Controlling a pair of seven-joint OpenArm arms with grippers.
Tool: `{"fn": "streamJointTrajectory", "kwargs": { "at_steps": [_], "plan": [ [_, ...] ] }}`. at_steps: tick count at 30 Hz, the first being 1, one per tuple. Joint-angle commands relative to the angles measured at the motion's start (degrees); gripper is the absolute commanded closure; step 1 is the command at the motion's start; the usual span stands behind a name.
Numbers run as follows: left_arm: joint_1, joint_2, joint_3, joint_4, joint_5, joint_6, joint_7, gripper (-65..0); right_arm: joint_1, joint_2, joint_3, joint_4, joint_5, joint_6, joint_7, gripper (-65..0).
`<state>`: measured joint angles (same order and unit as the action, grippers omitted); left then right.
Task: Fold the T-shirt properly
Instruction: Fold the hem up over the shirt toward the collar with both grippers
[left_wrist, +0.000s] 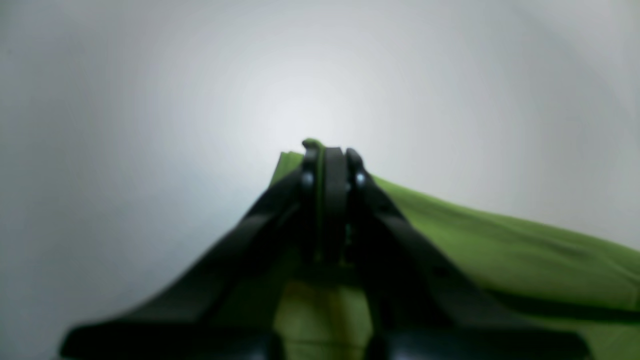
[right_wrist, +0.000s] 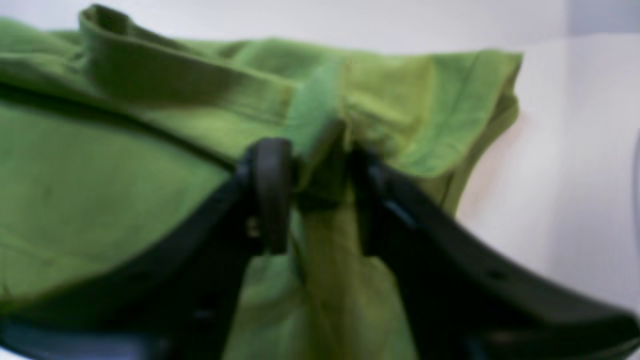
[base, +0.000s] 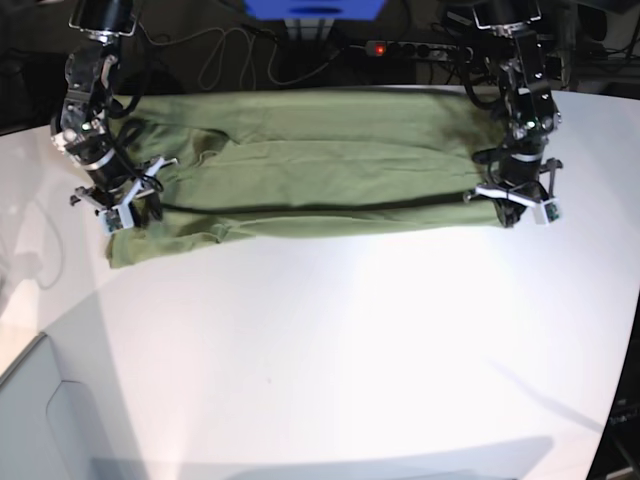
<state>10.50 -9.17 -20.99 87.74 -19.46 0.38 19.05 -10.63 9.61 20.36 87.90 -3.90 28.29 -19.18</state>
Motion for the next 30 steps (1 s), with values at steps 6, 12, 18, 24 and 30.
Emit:
{"fn": "streamJointTrajectory", "kwargs": {
  "at_steps": [6, 12, 18, 24, 30],
  "plan": [
    [-0.3, -0.5, -0.1, 1.0, -0.2, -0.3, -1.4, 0.0, -3.7, 0.5, 0.3, 11.2, 1.1, 0.6, 1.7, -33.1],
    [-0.3, -0.5, -0.1, 1.0, -0.3, -0.3, -1.4, 0.0, -3.7, 0.5, 0.1, 14.1, 1.1, 0.6, 1.6, -33.5],
    [-0.3, -0.5, -0.1, 1.1, 0.0, -0.3, -1.4, 0.0, 0.7, 0.5, -0.1, 6.2, 1.1, 0.6, 1.6, -33.6],
    [-0.3, -0.5, -0.1, 1.0, 0.1, -0.3, -1.4, 0.0, 3.4, 0.9, -0.2, 1.2, 1.0, 0.6, 1.6, -33.0],
    [-0.3, -0.5, -0.1, 1.0, 0.1, -0.3, -1.4, 0.0, 3.0, 0.7, -0.2, 1.3, 1.0, 0.6, 2.1, -17.2]
  ]
}}
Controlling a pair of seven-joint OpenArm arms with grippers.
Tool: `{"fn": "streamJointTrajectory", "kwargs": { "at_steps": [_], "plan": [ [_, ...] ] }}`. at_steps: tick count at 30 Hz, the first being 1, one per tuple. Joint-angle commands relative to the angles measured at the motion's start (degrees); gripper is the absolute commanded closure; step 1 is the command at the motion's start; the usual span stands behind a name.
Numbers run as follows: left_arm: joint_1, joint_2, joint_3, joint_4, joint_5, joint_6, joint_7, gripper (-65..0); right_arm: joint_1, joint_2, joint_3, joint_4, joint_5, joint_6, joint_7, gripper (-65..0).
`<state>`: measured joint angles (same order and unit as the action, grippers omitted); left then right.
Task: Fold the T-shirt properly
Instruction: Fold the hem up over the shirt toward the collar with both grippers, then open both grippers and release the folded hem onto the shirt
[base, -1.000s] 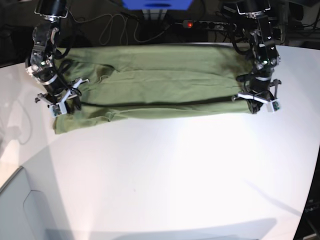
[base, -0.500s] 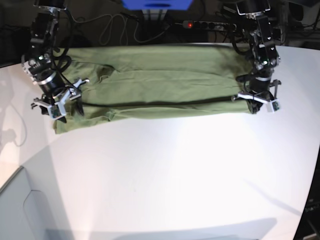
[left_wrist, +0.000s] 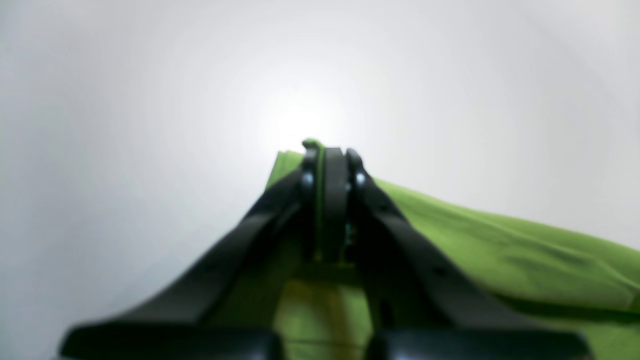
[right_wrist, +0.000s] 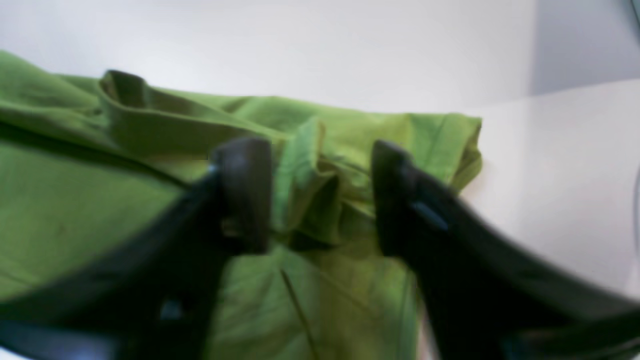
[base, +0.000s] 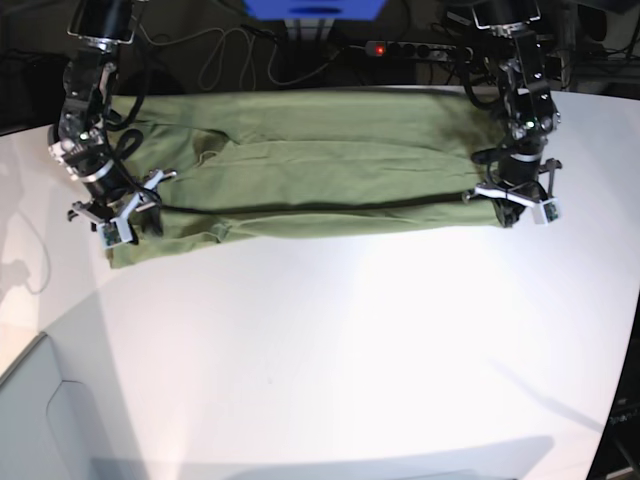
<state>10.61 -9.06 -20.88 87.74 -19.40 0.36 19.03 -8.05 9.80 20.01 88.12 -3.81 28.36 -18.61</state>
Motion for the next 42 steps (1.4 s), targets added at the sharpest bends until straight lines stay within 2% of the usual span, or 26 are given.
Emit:
{"fn": "streamJointTrajectory", "kwargs": {
  "at_steps": [1, 2, 3, 5, 7, 16, 25, 31, 42],
  "plan": [
    [-0.4, -0.6, -0.2, 1.1, 0.0, -0.3, -1.3, 0.0, 0.4, 0.5, 0.2, 1.1, 1.0, 0.5, 1.5, -9.4],
    [-0.4, -0.6, -0.2, 1.2, 0.0, -0.3, -1.2, 0.0, 0.4, 0.5, 0.2, 1.2, 1.0, 0.5, 1.4, -1.6],
    [-0.4, -0.6, -0.2, 1.4, 0.0, -0.3, -1.0, 0.0, 0.4, 0.4, 0.2, 1.3, 1.0, 0.5, 1.2, 0.0],
    [-0.4, -0.6, -0.2, 1.5, 0.0, -0.3, -1.0, 0.0, -0.6, 0.4, 0.3, 1.4, 1.0, 0.5, 1.3, -2.1],
    [-0.4, -0.6, -0.2, 1.5, 0.0, -0.3, -1.0, 0.0, -2.0, 0.6, 0.4, 2.7, 1.0, 0.5, 1.6, 0.0],
    [3.1, -0.7, -0.5, 7.5, -0.1, -0.3, -1.0, 0.0, -8.3, 0.4, 0.7, 12.2, 1.0, 0.5, 1.6, -0.2],
    [5.3, -1.1, -0.6, 8.7, 0.0, -0.3, -1.4, 0.0, -11.2, 0.6, 0.8, 12.7, 1.0, 0.5, 1.8, -0.2],
    [5.3, -0.8, -0.6, 8.3, 0.0, -0.3, -1.4, 0.0, -13.0, 0.6, 2.1, 12.8, 1.0, 0.5, 4.9, -0.2],
    [6.1, -1.2, -0.7, 9.4, 0.0, -0.3, -1.4, 0.0, -13.2, 0.7, 3.9, 12.5, 1.0, 0.5, 4.9, -0.2]
  ]
}}
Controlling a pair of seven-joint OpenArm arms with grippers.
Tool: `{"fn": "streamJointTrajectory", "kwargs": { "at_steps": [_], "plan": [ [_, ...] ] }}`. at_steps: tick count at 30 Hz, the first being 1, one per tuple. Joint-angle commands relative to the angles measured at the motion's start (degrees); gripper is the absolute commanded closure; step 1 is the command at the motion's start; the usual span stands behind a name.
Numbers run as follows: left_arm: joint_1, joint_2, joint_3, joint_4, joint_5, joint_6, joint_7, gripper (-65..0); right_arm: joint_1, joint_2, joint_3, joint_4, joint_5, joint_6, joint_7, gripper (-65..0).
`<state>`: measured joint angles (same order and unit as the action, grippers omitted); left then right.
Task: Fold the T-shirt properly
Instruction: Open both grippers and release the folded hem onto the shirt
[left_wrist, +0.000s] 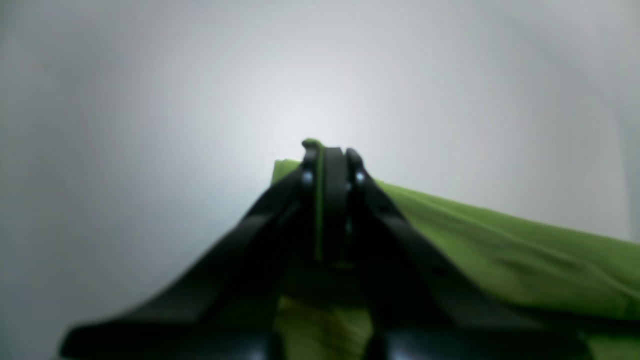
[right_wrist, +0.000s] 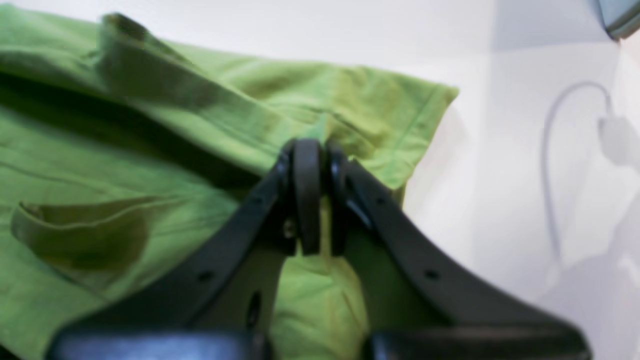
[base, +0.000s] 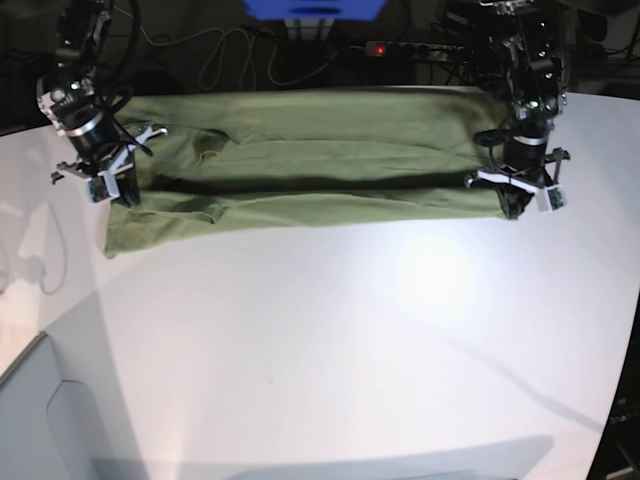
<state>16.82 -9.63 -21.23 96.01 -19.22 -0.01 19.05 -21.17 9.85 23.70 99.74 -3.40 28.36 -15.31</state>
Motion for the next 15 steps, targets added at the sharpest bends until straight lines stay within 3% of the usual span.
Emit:
{"fn": "streamJointTrajectory", "kwargs": {
  "at_steps": [1, 15],
  "plan": [
    [0.3, -0.5, -0.3, 1.2, -0.2, 0.1, -1.4, 0.0, 0.0, 0.6, 0.3, 0.7, 0.6, 0.5, 1.6, -0.2],
    [2.6, -0.3, -0.3, 0.6, -0.5, 0.1, -1.4, 0.0, -0.2, 0.3, 0.2, 0.4, 0.6, 0.5, 1.4, -0.2]
  ]
}}
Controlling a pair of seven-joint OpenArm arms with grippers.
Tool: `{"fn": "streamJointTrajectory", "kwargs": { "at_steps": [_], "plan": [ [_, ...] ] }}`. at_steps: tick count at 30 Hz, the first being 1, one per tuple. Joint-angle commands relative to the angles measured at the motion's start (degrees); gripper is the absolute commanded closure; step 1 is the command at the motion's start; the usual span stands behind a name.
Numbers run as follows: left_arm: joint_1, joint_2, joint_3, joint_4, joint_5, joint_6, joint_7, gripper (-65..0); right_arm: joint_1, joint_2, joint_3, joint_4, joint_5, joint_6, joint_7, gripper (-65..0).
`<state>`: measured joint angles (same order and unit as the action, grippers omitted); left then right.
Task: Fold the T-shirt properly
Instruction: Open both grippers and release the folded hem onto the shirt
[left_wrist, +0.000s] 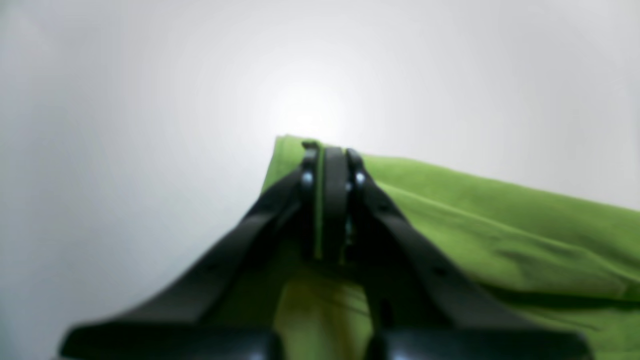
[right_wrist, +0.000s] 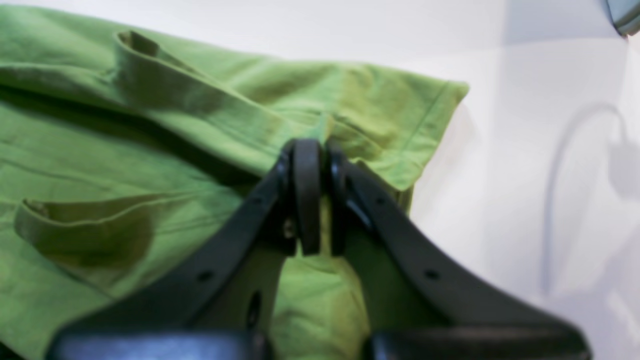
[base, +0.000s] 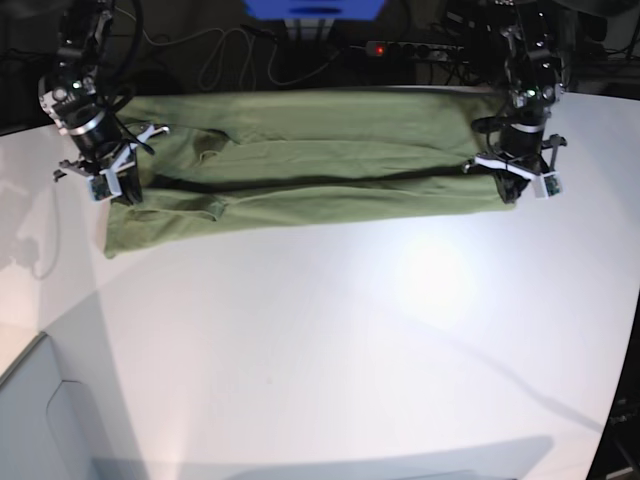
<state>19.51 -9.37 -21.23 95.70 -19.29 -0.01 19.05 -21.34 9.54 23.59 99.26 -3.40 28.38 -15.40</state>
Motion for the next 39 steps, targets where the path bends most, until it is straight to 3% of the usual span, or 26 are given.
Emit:
{"fn": "streamJointTrajectory", "kwargs": {
  "at_steps": [1, 11, 14, 18, 21, 29, 39],
  "plan": [
    [-0.1, -0.5, -0.3, 0.9, -0.4, 0.1, -1.4, 0.0, -0.1, 0.6, 0.3, 0.9, 0.6, 0.5, 1.4, -0.2],
    [0.0, -0.4, -0.1, 0.7, -0.5, 0.1, -1.0, 0.0, 0.0, 0.7, 0.2, -1.3, 0.6, 0.5, 1.5, -1.0],
    [0.1, -0.3, -0.2, 1.2, -0.6, 0.1, -1.0, 0.0, 0.0, 0.7, 0.2, -1.3, 0.6, 0.5, 1.4, -10.3],
    [0.2, -0.3, -0.3, 1.4, -0.6, 0.4, -1.0, -13.9, 0.0, 0.7, 0.2, -1.1, 0.6, 0.5, 1.6, -27.7],
    [0.2, -0.3, -0.3, 1.5, -0.6, 0.3, -1.0, -17.8, 0.3, 0.7, 0.2, -1.0, 0.6, 0.5, 1.6, -34.1],
    [3.0, -0.3, -0.3, 6.1, -0.6, 0.4, -1.0, -18.0, 0.6, 0.6, 0.3, -1.0, 0.6, 0.5, 1.6, -34.4],
    [-1.4, -0.3, -0.3, 2.3, -0.5, 0.5, -1.0, -19.4, 0.6, 0.6, 0.2, -1.0, 0.6, 0.5, 1.6, -34.4]
  ]
}}
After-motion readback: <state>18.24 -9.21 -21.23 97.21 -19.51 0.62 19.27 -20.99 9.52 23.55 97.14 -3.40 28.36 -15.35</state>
